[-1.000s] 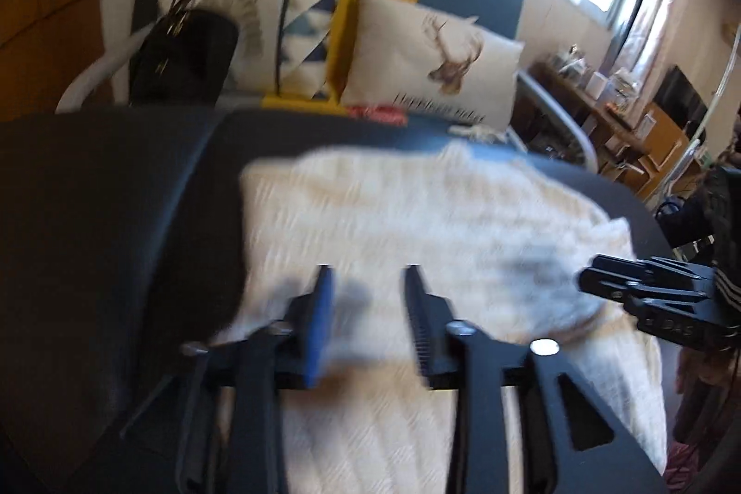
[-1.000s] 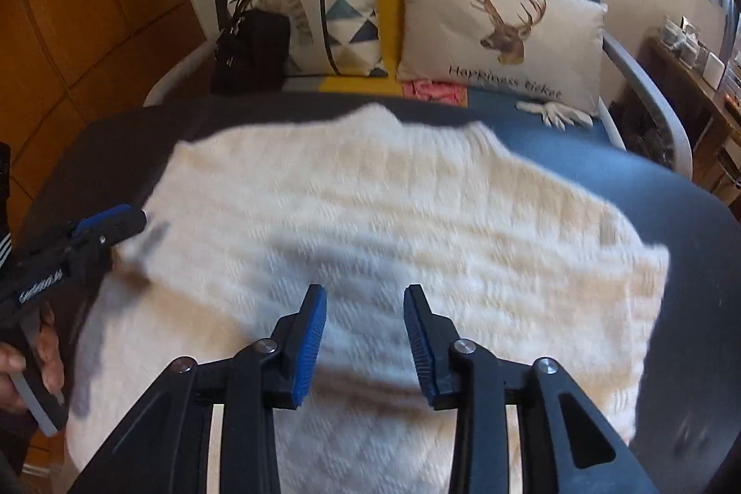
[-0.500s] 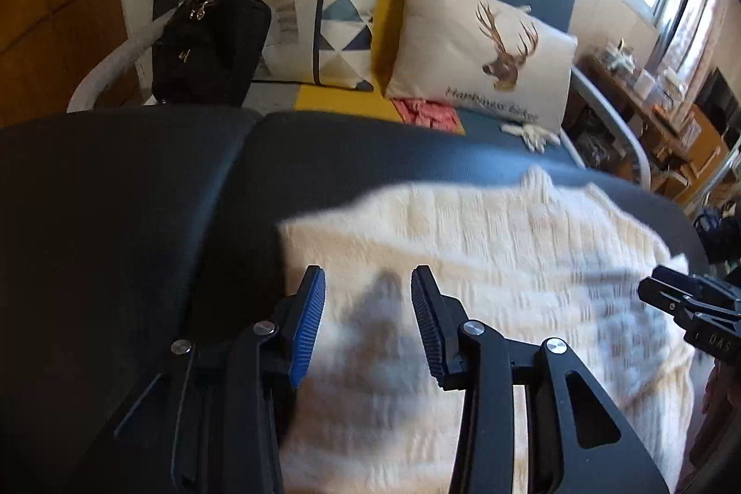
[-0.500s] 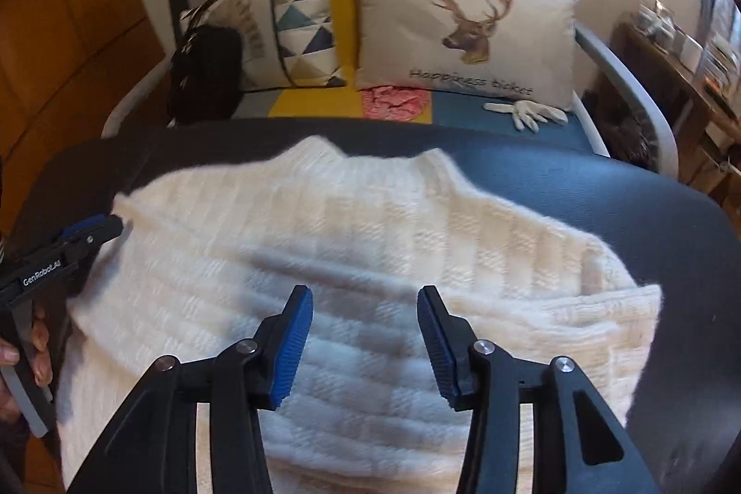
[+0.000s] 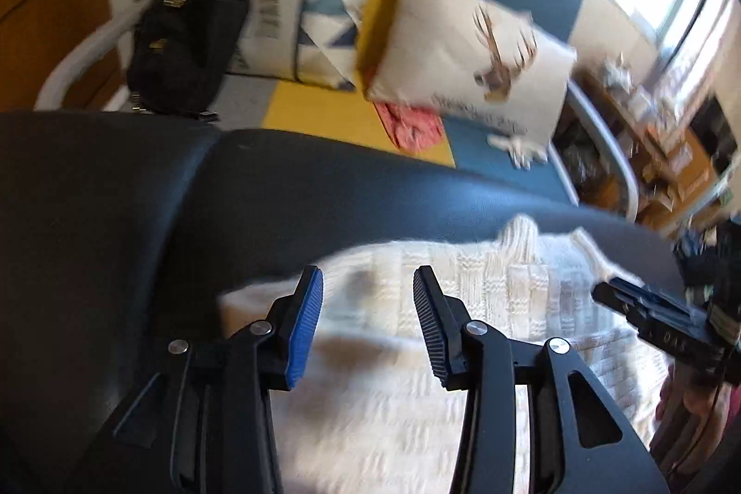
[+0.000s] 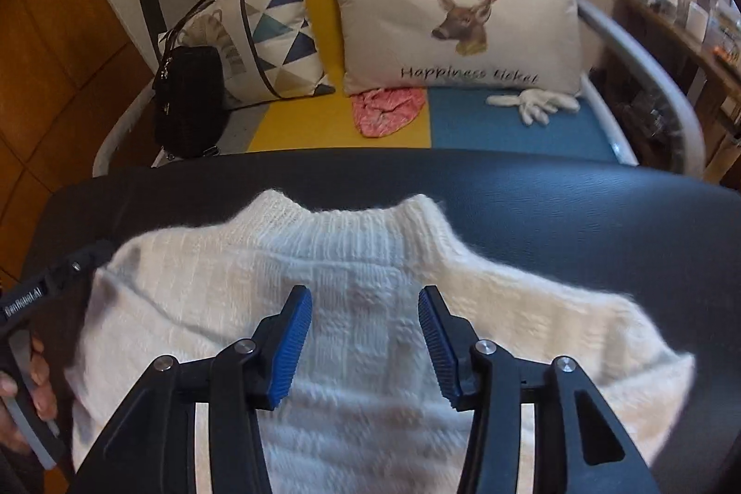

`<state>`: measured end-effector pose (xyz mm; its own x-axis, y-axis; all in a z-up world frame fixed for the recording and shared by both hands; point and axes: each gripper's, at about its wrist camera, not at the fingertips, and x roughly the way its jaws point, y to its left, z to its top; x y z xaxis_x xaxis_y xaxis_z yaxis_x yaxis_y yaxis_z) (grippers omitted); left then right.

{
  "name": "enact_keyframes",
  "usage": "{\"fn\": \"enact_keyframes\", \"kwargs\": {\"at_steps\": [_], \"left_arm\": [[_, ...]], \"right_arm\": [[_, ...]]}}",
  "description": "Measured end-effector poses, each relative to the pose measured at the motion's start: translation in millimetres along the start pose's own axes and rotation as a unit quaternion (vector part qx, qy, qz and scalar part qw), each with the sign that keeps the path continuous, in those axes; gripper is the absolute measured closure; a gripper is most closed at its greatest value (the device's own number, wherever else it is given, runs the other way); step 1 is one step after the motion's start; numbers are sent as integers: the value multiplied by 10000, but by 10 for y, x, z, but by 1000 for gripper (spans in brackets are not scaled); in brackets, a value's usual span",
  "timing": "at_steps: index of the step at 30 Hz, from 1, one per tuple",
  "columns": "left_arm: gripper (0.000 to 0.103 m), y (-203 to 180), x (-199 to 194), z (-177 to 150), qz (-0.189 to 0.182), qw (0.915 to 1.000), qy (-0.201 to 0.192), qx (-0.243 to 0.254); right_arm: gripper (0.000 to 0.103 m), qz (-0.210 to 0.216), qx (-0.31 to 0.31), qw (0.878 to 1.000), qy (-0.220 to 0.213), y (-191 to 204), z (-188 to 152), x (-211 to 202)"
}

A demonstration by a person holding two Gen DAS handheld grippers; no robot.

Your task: Fold clothes

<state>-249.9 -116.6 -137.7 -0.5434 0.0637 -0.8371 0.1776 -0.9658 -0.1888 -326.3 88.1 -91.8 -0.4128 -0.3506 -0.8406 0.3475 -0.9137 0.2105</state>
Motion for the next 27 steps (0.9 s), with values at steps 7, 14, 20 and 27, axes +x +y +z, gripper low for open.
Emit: {"fn": "enact_keyframes", "kwargs": {"at_steps": [7, 14, 20, 27], "left_arm": [[59, -190, 41, 22, -163, 9998, -72, 60], [59, -887, 337, 74, -825, 9926, 477, 747], [59, -1105, 522, 122, -269, 9951, 471, 827], [59, -1227, 272, -20, -605, 9925, 10, 1059]], "right_arm": [[54, -226, -188, 9995, -66, 3, 25, 7], [54, -620, -698, 9956, 65, 60, -69, 85], [51, -632, -748, 9952, 68, 0, -46, 221], [51, -465, -382, 9981, -120, -265, -106, -87]]}}
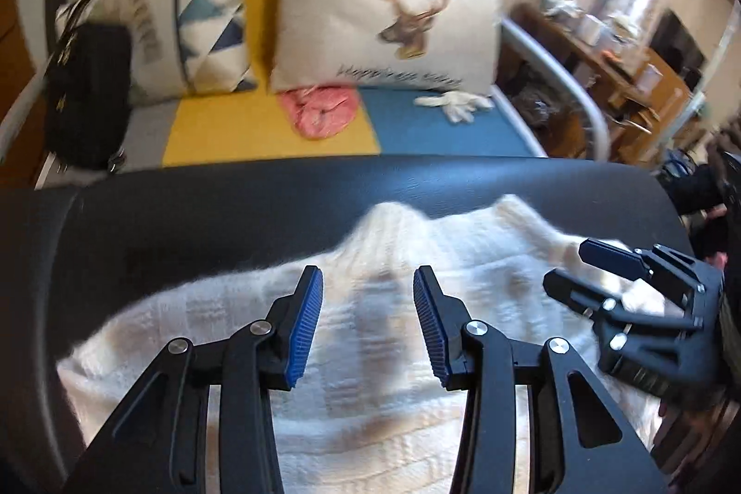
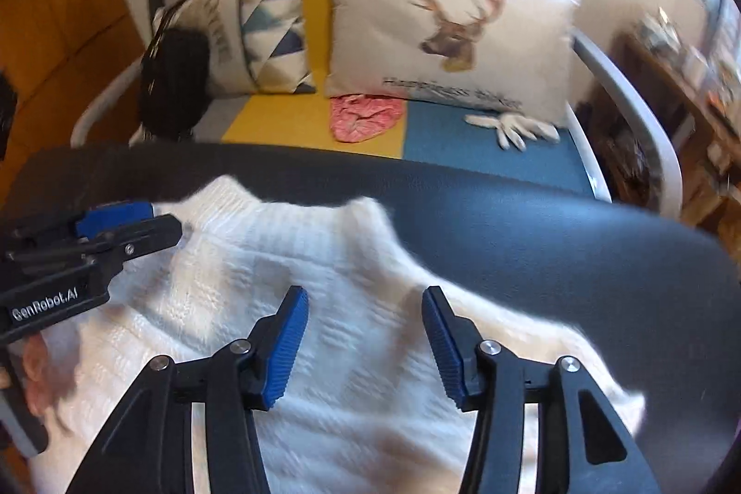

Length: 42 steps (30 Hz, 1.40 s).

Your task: Fold clothes

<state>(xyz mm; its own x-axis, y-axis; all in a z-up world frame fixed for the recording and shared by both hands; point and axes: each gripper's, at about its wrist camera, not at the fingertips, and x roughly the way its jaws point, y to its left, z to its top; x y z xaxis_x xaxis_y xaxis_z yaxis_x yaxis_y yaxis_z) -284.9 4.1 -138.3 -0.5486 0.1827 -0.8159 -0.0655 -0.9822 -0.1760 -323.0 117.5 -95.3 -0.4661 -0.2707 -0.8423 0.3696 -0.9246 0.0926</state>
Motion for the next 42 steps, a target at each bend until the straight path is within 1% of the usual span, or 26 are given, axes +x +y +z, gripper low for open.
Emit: {"fn": "enact_keyframes", "kwargs": {"at_steps": [2, 3, 4, 5, 6, 8, 9, 10, 14, 16, 18, 19, 20, 21, 22, 24, 25, 26, 28, 29, 31, 32, 34, 37, 40, 42], "left_arm": [[59, -104, 143, -36, 330, 9989, 228, 257], [59, -117, 196, -36, 437, 9982, 283, 312], [59, -107, 230, -24, 472, 9979, 294, 319], [59, -97, 234, -24, 481, 9980, 267, 322], [59, -72, 210, -35, 454, 9983, 252, 268], [59, 49, -23, -112, 73, 9999, -64, -100], [59, 109, -145, -172, -14, 9996, -184, -193], [59, 165, -258, -242, -7, 9995, -253, -210], [58, 454, -623, -650, -50, 9982, -374, -467], [58, 568, -657, -856, 225, 9978, -328, -532], [59, 651, -629, -1029, 384, 9977, -285, -481], [59, 662, -634, -1061, 443, 9977, -291, -431], [59, 653, -650, -1055, 489, 9976, -317, -365], [58, 646, -707, -1051, 440, 9976, -358, -393], [58, 639, -790, -1048, 329, 9975, -409, -483], [58, 604, -1031, -1107, 39, 9961, -597, -646], [58, 579, -1160, -1172, -17, 9952, -700, -685], [58, 557, -1254, -1247, -43, 9947, -758, -694], [58, 544, -1288, -1409, 104, 9960, -670, -585], [58, 561, -1267, -1492, 249, 9964, -582, -571], [58, 672, -1109, -1643, 337, 9963, -153, -771], [60, 713, -1072, -1704, 391, 9958, -61, -830], [60, 746, -1122, -1792, 467, 9948, -98, -900], [60, 688, -1399, -1892, 231, 9934, -281, -1089], [60, 500, -1607, -2095, -39, 9935, -403, -1063], [60, 340, -1651, -2266, -29, 9952, -355, -908]], "right_arm": [[51, 103, 294, 9994, 170, -153, -38, 2], [51, 14, 370, 9989, 280, -209, -67, 48], [51, -77, 446, 9982, 389, -265, -96, 95], [51, -36, 439, 9985, 339, -294, -110, 107], [51, 24, 396, 9988, 288, -305, -114, 89], [51, -19, 433, 9987, 260, -326, -140, -12], [51, 6, 511, 9987, 42, -346, -176, -157], [51, 124, 585, 9981, -147, -370, -225, -296], [51, 469, 661, 9965, -199, -356, -548, -645], [51, 373, 525, 9979, 110, -311, -733, -618], [51, 107, 322, 9991, 262, -267, -867, -513], [50, 19, 206, 9993, 324, -241, -926, -453], [50, -41, 159, 9996, 230, -231, -927, -454], [50, -63, 291, 9991, 299, -233, -910, -480], [50, -7, 489, 9984, 279, -242, -895, -567], [50, 292, 650, 9974, 65, -225, -934, -809], [50, 411, 635, 9971, 69, -205, -999, -909], [50, 515, 601, 9968, 71, -176, -1089, -987], [50, 748, 592, 9953, 160, -102, -1335, -1075], [50, 719, 593, 9953, 269, -88, -1447, -1039], [50, 249, 619, 9965, 507, -89, -1674, -934], [50, 169, 668, 9960, 567, -121, -1741, -918], [50, 9, 767, 9947, 686, -184, -1873, -887], [50, 621, 1392, 9876, 386, -410, -2021, -1231], [50, 853, 1169, 9882, 499, -381, -2217, -1350], [50, 1055, 1007, 9873, 634, -302, -2380, -1342]]}}
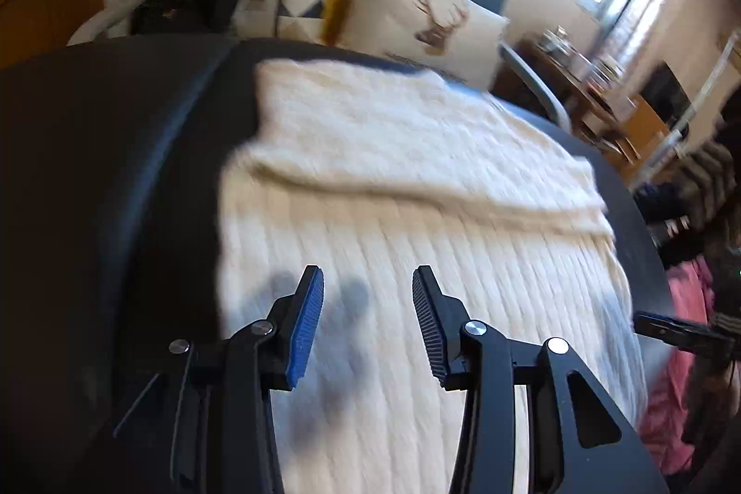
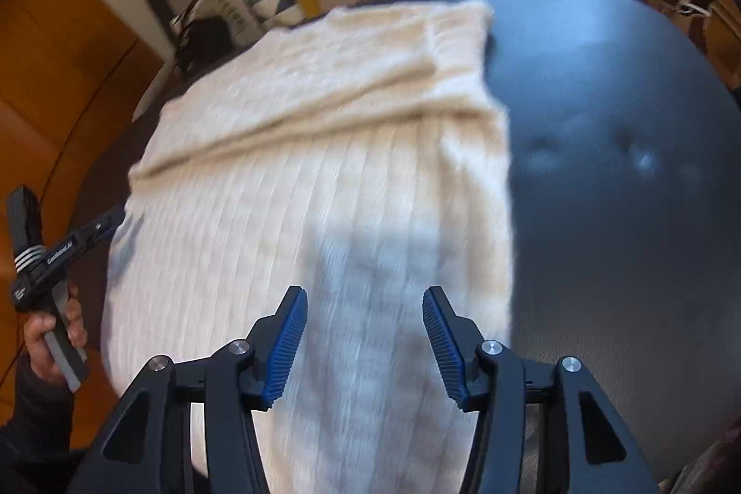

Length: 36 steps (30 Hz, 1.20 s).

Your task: Fold clothes

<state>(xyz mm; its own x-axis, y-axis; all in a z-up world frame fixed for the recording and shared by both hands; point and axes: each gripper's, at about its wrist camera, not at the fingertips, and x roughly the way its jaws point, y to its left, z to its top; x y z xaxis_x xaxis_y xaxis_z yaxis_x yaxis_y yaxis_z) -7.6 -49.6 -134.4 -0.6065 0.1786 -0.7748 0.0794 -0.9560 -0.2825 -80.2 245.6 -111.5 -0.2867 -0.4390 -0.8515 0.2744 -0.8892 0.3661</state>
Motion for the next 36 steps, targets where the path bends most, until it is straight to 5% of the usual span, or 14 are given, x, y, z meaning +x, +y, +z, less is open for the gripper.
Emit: {"fn": "enact_keyframes", "kwargs": {"at_steps": [5, 8, 14, 16, 22, 25, 27, 31, 36], "left_arm": [[60, -56, 56, -324, 572, 9973, 121, 452], [60, -63, -21, -303, 426, 9985, 166, 301], [60, -402, -80, -181, 48, 9990, 97, 439], [60, -699, 24, -97, -214, 9971, 172, 709], [60, -1739, 317, -65, -1214, 9780, 432, 1638], [60, -2165, 479, -80, -1434, 9661, 510, 2084], [60, -2337, 612, -70, -1519, 9624, 585, 2177], [60, -2458, 1029, -165, -1188, 9606, 1148, 2236], [60, -2409, 981, -137, -1363, 9605, 1092, 2169]], "right_arm": [[58, 171, 375, 9991, 1, -250, -224, 48], [55, 592, 896, 9933, -422, -454, -122, -187], [55, -1550, 280, 9842, -815, -564, 295, -225], [55, -1822, 133, 9793, -878, -587, 467, -128], [55, -1810, -896, 9761, -807, -513, 917, 126], [55, -1621, -1665, 9722, -281, -419, 998, 354], [52, -1987, -1975, 9597, -207, -417, 983, 443], [48, -2461, -1788, 9503, -665, -568, 1009, 389], [48, -2046, -1490, 9632, -904, -659, 927, 284]]}}
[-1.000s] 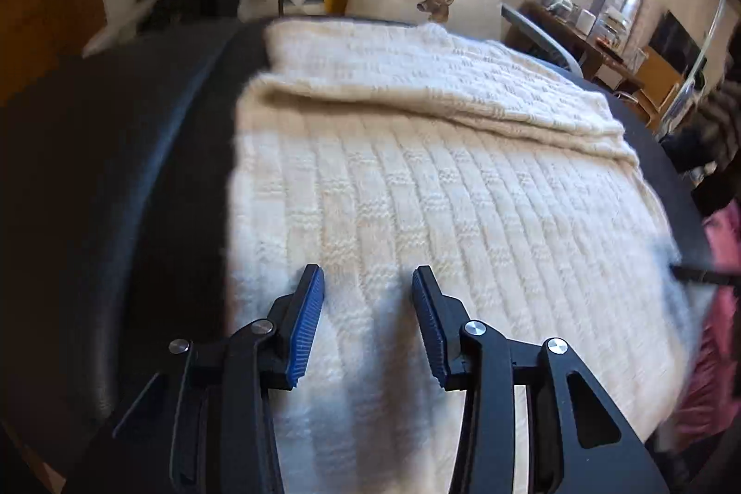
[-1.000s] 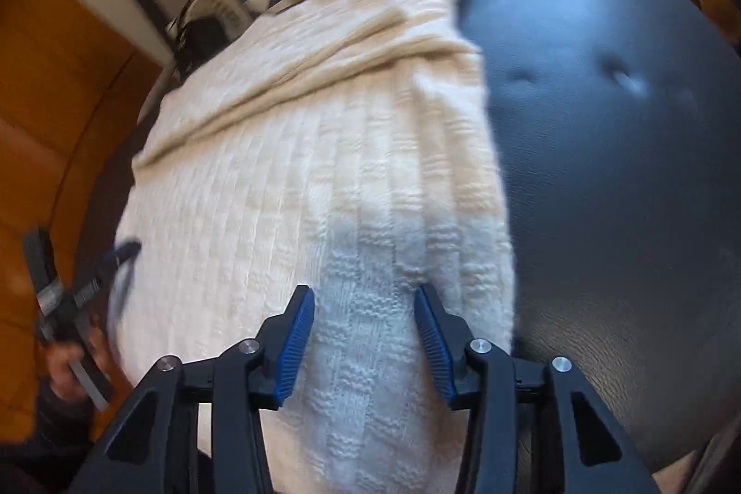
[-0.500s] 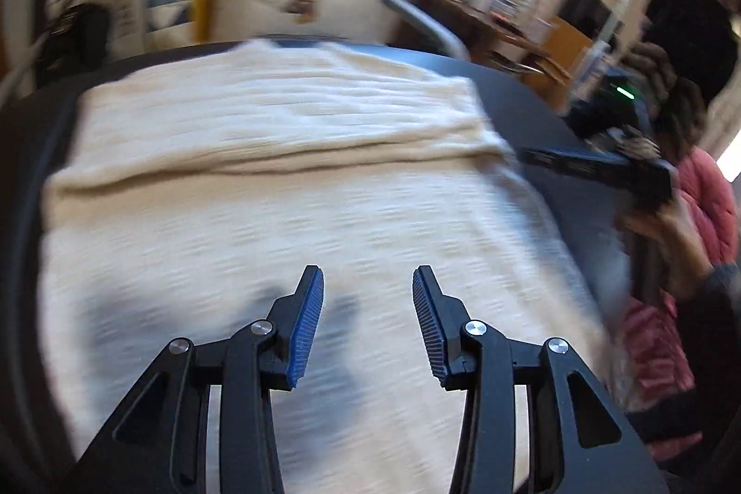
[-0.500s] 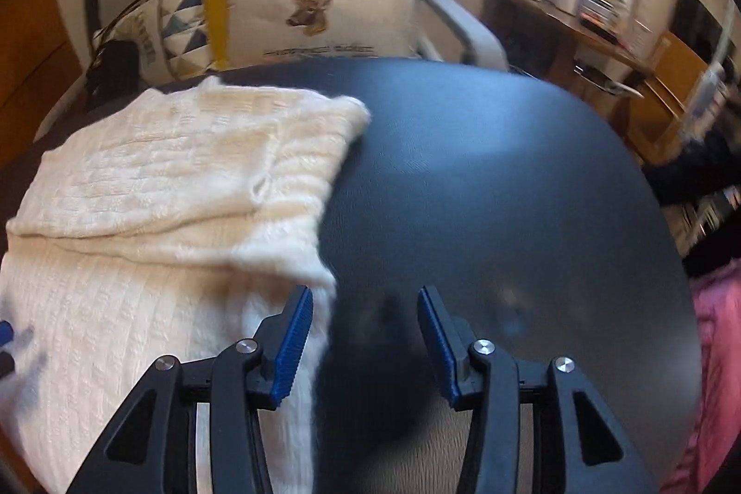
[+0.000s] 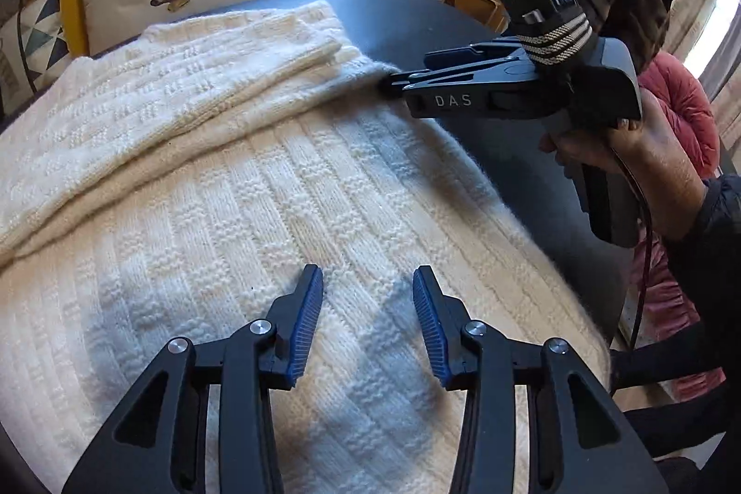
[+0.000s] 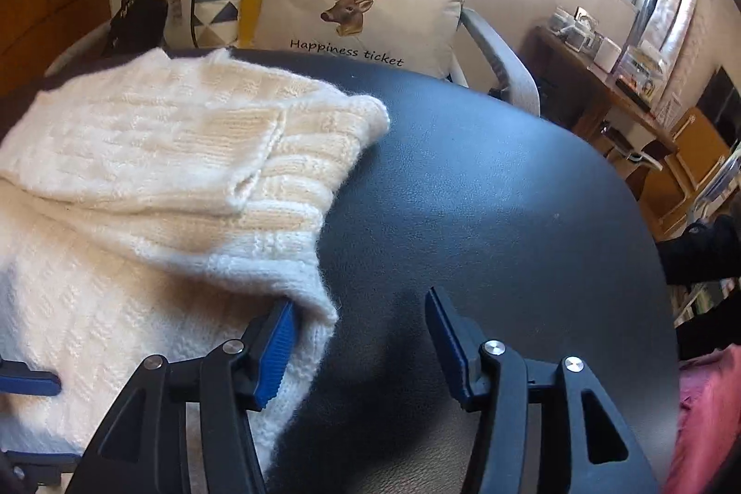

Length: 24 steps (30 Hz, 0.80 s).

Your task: Fold clothes

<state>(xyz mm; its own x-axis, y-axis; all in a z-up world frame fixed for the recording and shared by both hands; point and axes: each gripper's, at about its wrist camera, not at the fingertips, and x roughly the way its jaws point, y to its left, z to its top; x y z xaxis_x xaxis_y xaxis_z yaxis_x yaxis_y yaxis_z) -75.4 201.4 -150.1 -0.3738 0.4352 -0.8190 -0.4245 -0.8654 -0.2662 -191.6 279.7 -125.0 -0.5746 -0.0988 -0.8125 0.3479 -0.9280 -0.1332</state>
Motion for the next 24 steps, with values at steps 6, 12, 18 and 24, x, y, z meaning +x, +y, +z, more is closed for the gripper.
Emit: {"fn": "enact_keyframes", "kwargs": {"at_steps": [6, 12, 18, 24], "left_arm": [[59, 21, 71, 202, -744, 9964, -54, -392], [60, -213, 177, 31, -320, 9988, 11, 363], [59, -76, 39, 128, -681, 9976, -39, -115], [59, -292, 196, 105, -557, 9975, 271, 345]], "right_arm": [[48, -28, -837, 9964, -104, 141, -50, -87], [45, 391, -150, 9990, -142, -181, 223, 91], [43, 570, -335, 9978, 25, -167, 39, -108], [43, 167, -1145, 9932, 164, 88, -253, -217]]}}
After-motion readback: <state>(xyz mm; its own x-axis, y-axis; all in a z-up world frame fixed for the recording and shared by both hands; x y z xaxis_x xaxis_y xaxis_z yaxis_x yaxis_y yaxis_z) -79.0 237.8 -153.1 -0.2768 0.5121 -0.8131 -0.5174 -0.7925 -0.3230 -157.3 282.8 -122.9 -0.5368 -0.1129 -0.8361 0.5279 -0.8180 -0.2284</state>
